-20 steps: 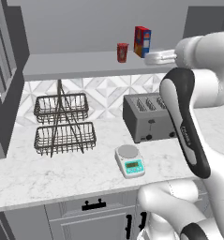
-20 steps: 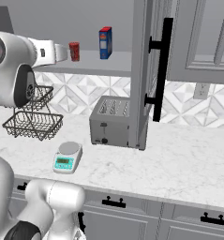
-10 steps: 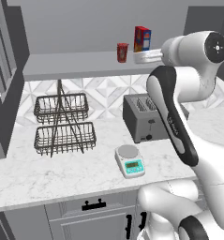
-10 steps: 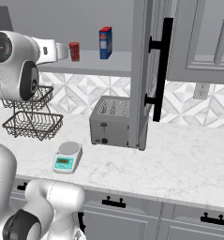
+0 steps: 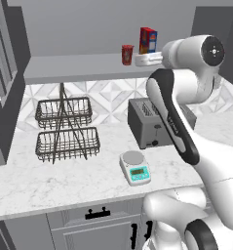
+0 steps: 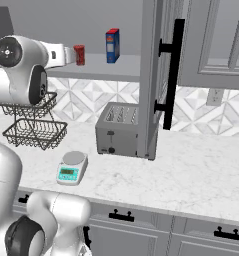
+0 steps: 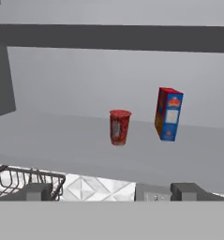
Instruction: Pick the yogurt and place it on the digital scale for weighing, and close the cabinet.
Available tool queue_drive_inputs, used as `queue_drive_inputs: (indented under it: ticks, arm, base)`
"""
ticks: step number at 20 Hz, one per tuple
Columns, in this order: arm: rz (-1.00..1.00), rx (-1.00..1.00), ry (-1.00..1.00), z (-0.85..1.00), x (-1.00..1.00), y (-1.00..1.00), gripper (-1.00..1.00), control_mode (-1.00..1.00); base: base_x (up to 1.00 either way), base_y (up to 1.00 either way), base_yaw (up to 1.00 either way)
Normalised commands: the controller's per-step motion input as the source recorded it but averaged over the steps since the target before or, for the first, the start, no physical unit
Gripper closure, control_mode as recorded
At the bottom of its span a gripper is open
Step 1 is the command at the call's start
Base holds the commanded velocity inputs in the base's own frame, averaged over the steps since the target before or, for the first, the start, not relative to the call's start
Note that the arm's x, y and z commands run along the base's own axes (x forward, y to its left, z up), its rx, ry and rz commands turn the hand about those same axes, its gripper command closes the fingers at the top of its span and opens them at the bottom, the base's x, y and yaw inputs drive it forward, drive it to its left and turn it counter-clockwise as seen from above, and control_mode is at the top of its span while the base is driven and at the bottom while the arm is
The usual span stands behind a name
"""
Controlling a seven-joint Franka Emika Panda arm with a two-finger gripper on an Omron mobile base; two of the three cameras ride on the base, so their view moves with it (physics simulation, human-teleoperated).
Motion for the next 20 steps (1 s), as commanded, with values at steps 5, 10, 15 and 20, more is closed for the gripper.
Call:
queue_drive_inputs:
  ticks: [5,10,15,20]
  arm:
    - [0.00,0.00,0.00,0.00,0.32,0.00,-1.00,-1.00]
    - [0.00,0.00,0.00,0.00,0.37,0.02,-1.00,-1.00]
    - [0.00,0.00,-0.02,0.00,0.20,0.00,-1.00,-1.00]
    - [0.00,0.00,0.00,0.00,0.27,0.04,-1.00,-1.00]
  base:
    - [0.00,0.00,0.00]
    - [0.00,0.00,0.00]
    - [0.00,0.00,0.00]
    - [0.00,0.00,0.00]
